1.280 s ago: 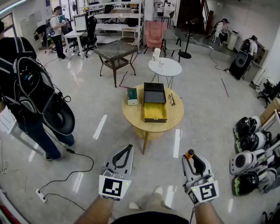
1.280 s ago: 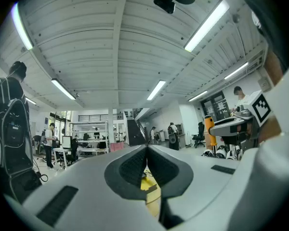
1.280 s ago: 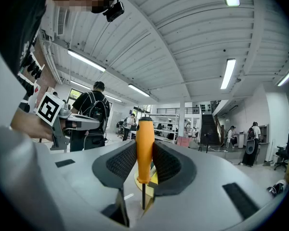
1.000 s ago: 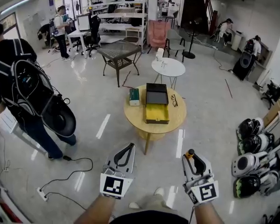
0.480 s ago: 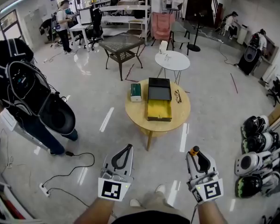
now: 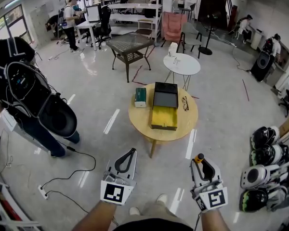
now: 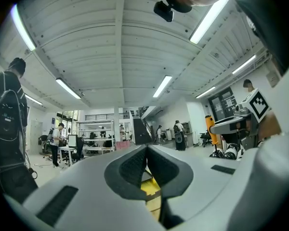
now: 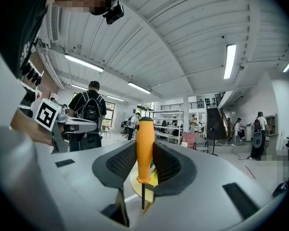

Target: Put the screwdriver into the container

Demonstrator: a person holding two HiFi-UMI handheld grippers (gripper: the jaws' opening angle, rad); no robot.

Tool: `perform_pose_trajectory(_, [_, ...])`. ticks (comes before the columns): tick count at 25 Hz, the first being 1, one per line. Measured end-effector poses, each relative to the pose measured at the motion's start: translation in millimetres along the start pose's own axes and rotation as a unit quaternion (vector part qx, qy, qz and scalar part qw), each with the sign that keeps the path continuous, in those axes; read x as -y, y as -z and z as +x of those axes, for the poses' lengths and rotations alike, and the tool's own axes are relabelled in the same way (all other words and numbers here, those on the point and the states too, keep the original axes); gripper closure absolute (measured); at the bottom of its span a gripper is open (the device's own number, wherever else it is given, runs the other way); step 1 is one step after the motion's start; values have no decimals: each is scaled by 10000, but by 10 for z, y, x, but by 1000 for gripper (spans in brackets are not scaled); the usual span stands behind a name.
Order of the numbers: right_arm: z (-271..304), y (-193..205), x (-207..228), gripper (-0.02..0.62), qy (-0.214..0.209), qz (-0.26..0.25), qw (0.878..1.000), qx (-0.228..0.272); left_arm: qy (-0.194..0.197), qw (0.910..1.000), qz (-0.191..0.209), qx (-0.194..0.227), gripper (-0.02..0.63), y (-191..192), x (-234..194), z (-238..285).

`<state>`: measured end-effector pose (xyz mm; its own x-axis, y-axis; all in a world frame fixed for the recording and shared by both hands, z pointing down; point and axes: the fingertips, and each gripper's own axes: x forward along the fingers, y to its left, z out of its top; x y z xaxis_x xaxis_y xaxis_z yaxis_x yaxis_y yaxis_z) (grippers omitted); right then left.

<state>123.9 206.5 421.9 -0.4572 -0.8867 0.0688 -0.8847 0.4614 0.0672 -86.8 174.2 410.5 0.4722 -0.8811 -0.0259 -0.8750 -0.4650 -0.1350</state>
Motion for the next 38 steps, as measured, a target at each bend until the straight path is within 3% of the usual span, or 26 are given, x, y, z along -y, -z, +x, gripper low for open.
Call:
perform_pose_trajectory(9, [367, -44, 392, 476, -170, -83, 9998, 48, -221, 9997, -136, -6, 589, 56, -109, 491])
perform_pose_trajectory(18, [596, -57, 791, 476, -445, -39, 9989, 151, -304, 9995, 55, -43, 589, -7, 26, 915])
perform_pose_trajectory(32, [613, -50, 1078, 476, -735, 99, 9971, 179, -639, 9977, 82, -201, 589, -108, 185, 1027])
perform_pose_trajectory(38, [734, -55, 1083, 476, -713, 56, 9973, 165, -575, 9982, 73, -152, 589, -77, 117, 1117])
